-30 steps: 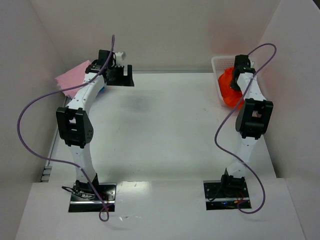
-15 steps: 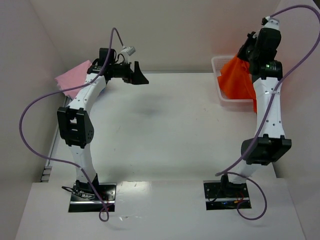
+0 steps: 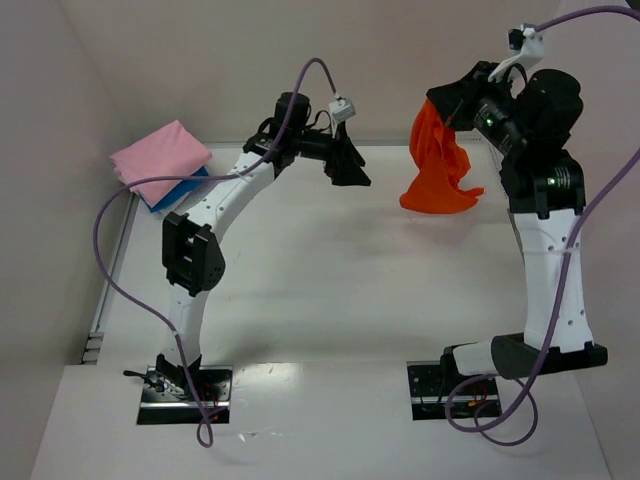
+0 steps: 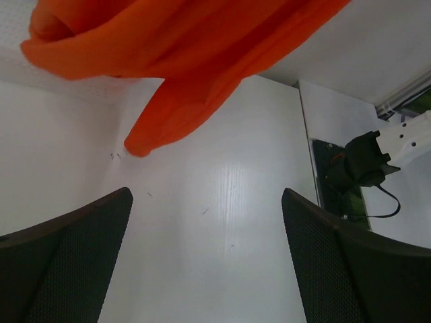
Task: Fold and stack the t-shirts
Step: Move the tshirt to the center of the board
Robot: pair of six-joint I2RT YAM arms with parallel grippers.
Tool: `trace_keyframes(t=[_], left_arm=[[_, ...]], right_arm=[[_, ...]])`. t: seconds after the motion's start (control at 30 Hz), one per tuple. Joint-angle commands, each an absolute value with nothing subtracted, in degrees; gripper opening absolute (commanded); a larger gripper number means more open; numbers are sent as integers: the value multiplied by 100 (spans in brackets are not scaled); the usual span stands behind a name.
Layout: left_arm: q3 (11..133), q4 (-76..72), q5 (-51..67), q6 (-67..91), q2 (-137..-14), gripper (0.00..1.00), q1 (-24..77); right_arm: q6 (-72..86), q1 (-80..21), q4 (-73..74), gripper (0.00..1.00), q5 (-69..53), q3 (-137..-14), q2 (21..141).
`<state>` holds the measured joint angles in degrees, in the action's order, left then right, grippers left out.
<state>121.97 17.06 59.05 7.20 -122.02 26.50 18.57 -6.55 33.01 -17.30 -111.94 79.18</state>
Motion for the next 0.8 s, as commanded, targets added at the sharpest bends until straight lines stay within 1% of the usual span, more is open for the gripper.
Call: trace_keyframes(t=[0.0,0.1,0.23,0.27,0.3,0.33,0.37,0.43,0.47,0.5,0.53,0.57,0.6,0.63,0.7,0.77], left_arm=[[12664,1046,5978,387,-12611,99,2935],[13156,924,5766,387,-12998,99,3234],[14297,1071,5897,606,-13823,99,3462],[14752,1594,5897,528,-14043,99,3524],[15853,1869,5828,406,-14550,99,3646],[16438,2255,5758,404,-14807,99,3708],[17053,2259,5757,517,-14992,99,3761],[16928,2040,5757,606,-15047,99,3762],[16928,2161,5757,432,-15047,95,3762],[16928,2345,5757,431,-14969,83,3762],[16928,2730,5644,117,-14916,56,3762],[16928,2890,5347,45,-14837,27,3762],[16928,3153,5248,-34,-14836,7,3762],[16928,3451,5247,-192,-14766,5,3762],[16928,3873,5098,-403,-14547,5,3709],[16797,4208,4827,-614,-14335,0,3647]], right_arm=[[2057,-650,2891,5,-2450,-11328,7541],[2188,-650,2892,5,-2873,-11382,7418],[2259,-650,2892,6,-3067,-11435,7269],[2259,-650,2961,6,-3172,-11435,7208],[2259,-650,2962,6,-3234,-11513,7207],[2259,-650,3014,6,-3287,-11514,7146],[2259,-650,3015,7,-3287,-11514,7093],[2259,-650,3084,7,-3287,-11514,7041],[2259,-650,3085,7,-3183,-11514,7040],[2189,-650,3137,7,-3112,-11514,6979],[2136,-650,3207,7,-3016,-11514,6979],[2136,-650,3208,7,-2849,-11514,6979],[2075,-650,3269,7,-2795,-11514,6979],[2013,-650,3322,7,-2621,-11514,6979],[1934,-650,3393,8,-2330,-11514,6979],[1872,-650,3524,8,-2084,-11566,6979]])
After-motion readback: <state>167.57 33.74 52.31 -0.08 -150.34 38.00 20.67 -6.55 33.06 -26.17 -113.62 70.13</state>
